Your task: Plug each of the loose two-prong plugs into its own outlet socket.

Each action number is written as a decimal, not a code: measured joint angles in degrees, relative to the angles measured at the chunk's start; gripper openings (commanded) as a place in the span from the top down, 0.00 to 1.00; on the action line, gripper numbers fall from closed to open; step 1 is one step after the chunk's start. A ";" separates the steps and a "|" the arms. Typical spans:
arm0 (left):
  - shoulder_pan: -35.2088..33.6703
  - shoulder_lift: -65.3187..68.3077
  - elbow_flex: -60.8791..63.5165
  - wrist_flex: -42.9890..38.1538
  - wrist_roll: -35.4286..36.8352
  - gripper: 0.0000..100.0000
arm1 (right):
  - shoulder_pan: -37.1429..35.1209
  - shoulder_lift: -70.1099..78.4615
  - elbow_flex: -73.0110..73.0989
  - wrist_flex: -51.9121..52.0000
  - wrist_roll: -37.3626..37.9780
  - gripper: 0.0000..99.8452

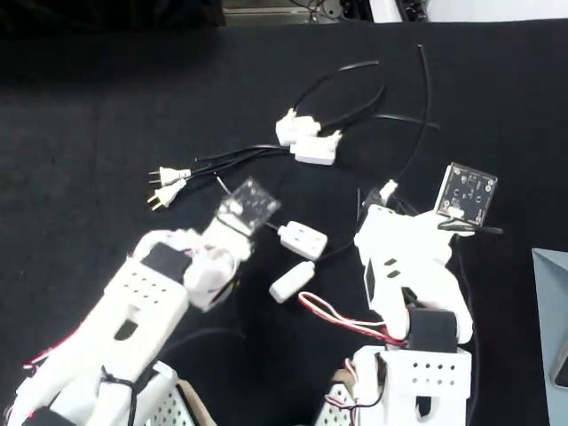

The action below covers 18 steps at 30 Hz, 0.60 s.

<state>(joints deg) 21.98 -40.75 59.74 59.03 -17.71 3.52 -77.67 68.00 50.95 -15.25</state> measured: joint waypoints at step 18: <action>-15.30 -1.85 8.44 -4.92 0.00 0.65 | -2.73 0.00 2.02 0.00 0.00 0.99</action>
<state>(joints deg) 6.68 -42.59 68.18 54.11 -17.71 0.79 -77.67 70.02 50.95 -15.25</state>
